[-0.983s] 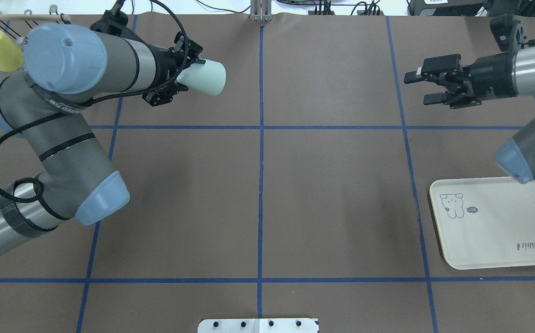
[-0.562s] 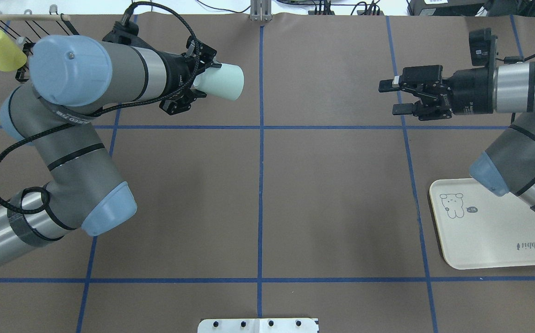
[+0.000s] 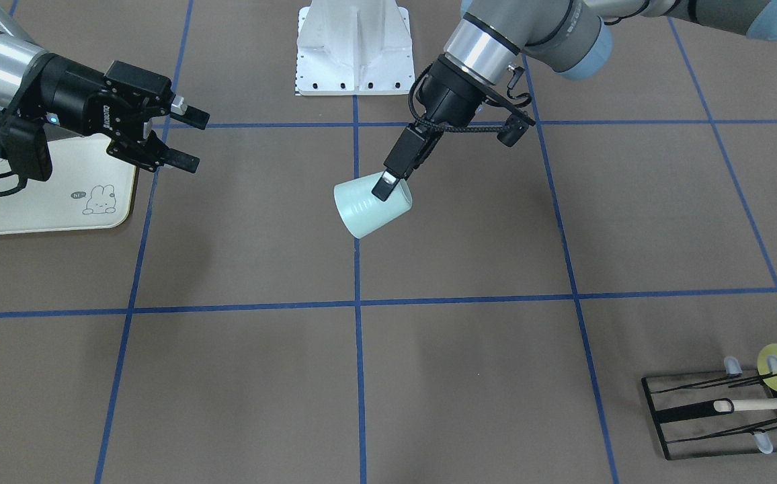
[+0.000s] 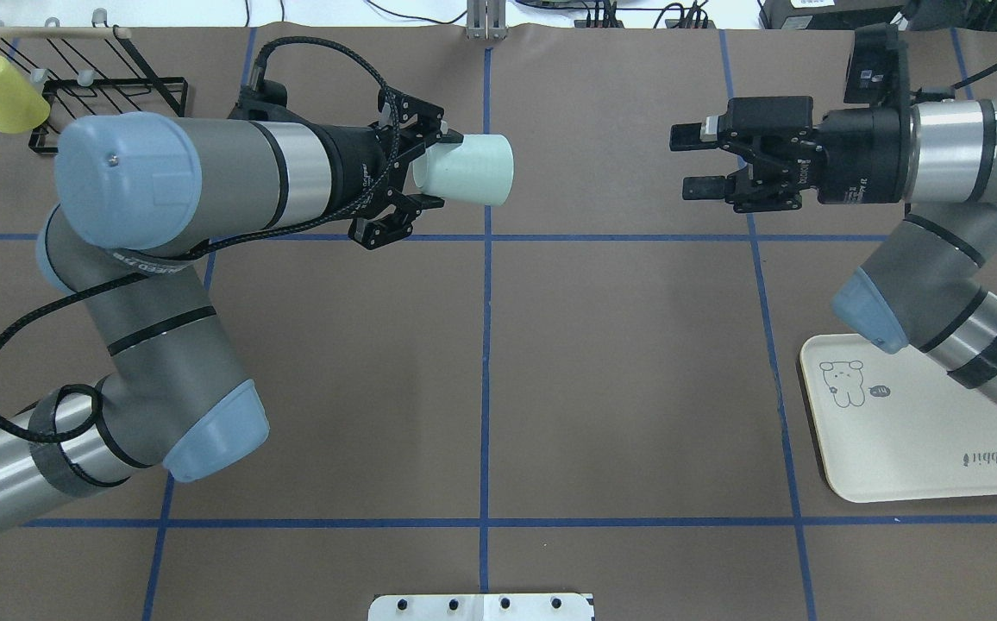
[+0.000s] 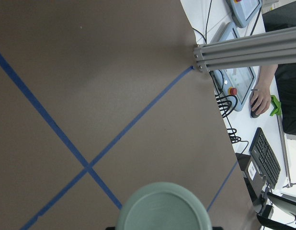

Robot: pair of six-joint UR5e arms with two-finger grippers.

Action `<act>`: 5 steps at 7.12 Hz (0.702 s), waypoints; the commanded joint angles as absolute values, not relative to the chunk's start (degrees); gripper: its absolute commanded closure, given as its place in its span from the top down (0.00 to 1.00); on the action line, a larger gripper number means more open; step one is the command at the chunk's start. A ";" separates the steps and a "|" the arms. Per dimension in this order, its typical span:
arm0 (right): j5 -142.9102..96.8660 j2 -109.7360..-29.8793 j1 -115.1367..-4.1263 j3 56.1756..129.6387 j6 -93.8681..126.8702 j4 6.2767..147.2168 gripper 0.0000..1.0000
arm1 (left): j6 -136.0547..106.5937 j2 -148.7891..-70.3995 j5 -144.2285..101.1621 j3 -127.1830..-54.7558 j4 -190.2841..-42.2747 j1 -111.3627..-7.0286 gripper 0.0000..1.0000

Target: Left arm grabs green cup and hands to right arm on tray

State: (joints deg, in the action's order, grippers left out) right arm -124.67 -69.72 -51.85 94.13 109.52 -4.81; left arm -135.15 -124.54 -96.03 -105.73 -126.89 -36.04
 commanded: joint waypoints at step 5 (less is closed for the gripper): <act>-114.97 -68.30 -46.67 96.06 112.41 -12.30 1.00 | -145.46 -123.57 -108.52 -113.03 -127.88 -34.72 0.12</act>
State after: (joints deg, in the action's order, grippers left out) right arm -115.80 -68.67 -46.73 95.54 112.39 -12.22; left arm -144.10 -123.71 -104.58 -112.61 -127.87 -34.67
